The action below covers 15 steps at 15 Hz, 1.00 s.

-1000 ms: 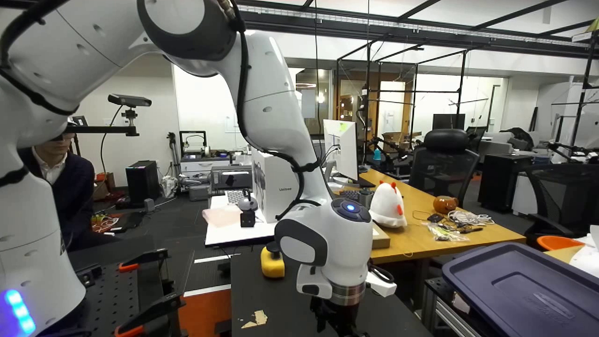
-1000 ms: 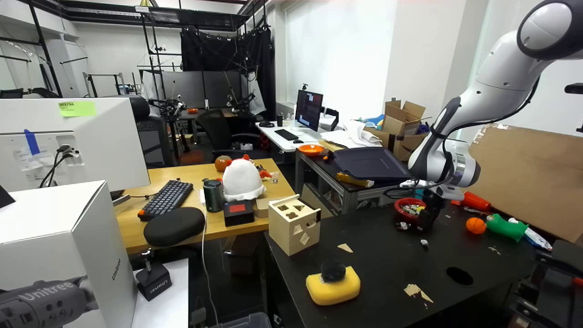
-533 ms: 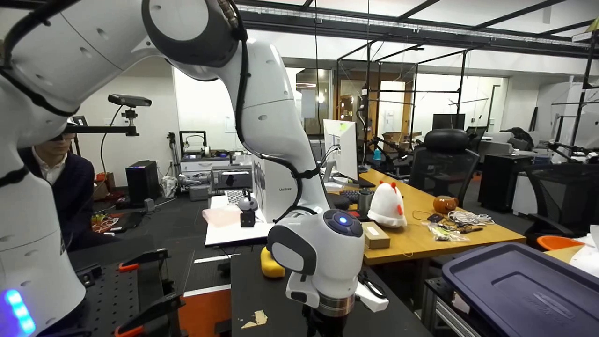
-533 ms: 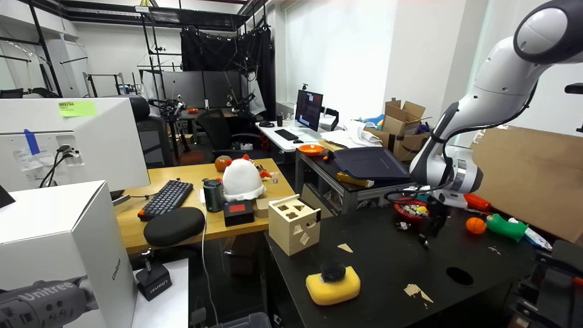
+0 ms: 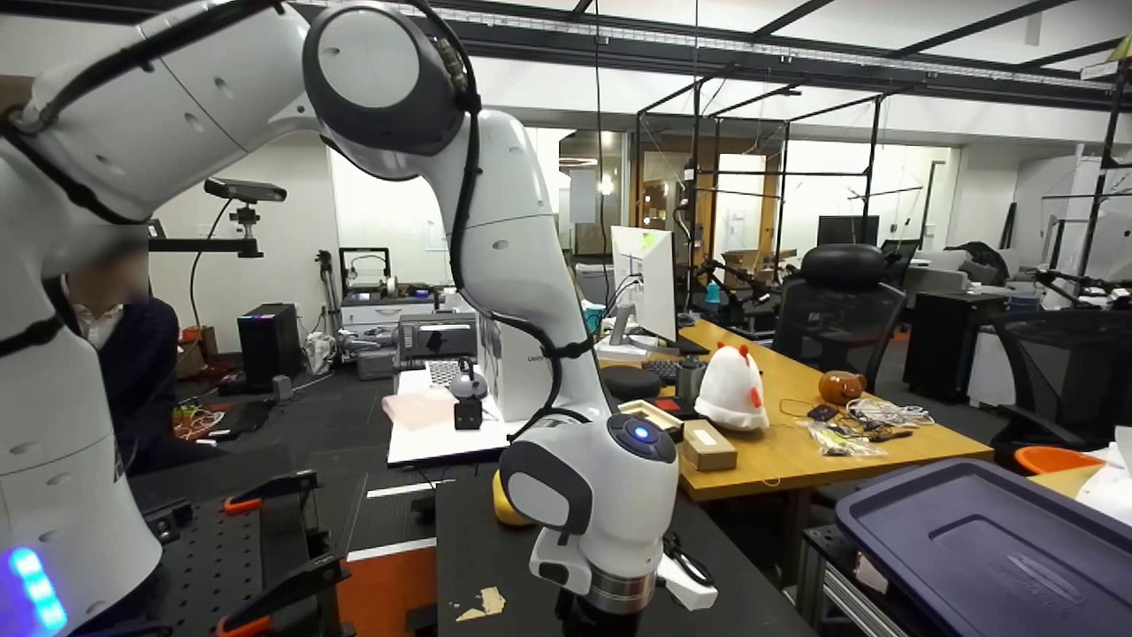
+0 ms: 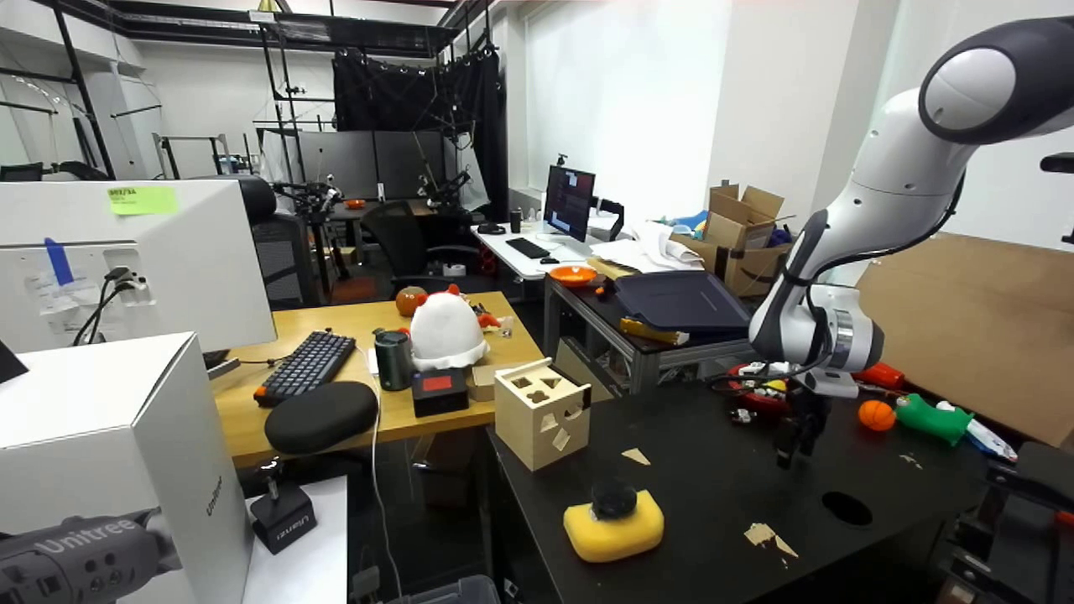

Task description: Pick up the sweets from the table and put them in the bowl

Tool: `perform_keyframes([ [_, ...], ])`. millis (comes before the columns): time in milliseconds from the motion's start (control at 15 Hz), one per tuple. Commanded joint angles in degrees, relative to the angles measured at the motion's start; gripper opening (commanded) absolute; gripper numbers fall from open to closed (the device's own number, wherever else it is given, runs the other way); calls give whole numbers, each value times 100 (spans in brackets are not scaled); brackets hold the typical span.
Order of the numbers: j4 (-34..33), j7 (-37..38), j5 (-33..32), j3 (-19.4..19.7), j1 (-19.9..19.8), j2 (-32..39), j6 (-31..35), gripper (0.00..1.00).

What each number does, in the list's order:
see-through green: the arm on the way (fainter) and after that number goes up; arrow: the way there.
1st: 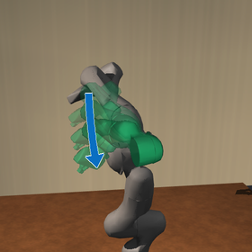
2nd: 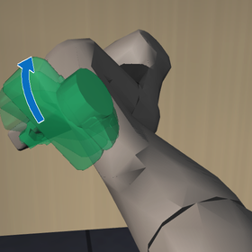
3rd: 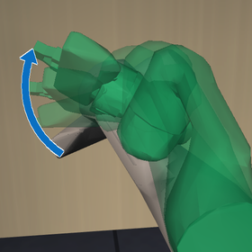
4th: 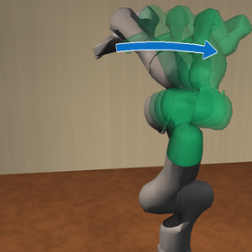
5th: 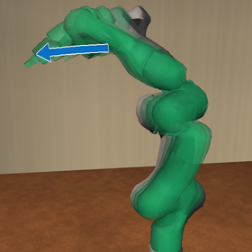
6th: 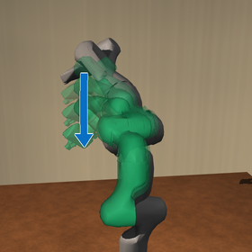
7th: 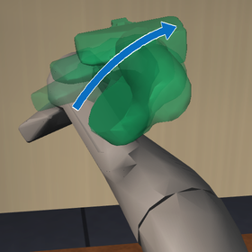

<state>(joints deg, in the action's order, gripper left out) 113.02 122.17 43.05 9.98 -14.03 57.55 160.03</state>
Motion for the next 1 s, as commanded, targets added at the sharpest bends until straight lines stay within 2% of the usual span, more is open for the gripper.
perform_keyframes([
  [0,-147,361,-77,232,294,77,-160,100],
  [667,-343,658,-203,578,544,361,-99,100],
  [933,-470,784,-287,559,504,486,-33,100],
])
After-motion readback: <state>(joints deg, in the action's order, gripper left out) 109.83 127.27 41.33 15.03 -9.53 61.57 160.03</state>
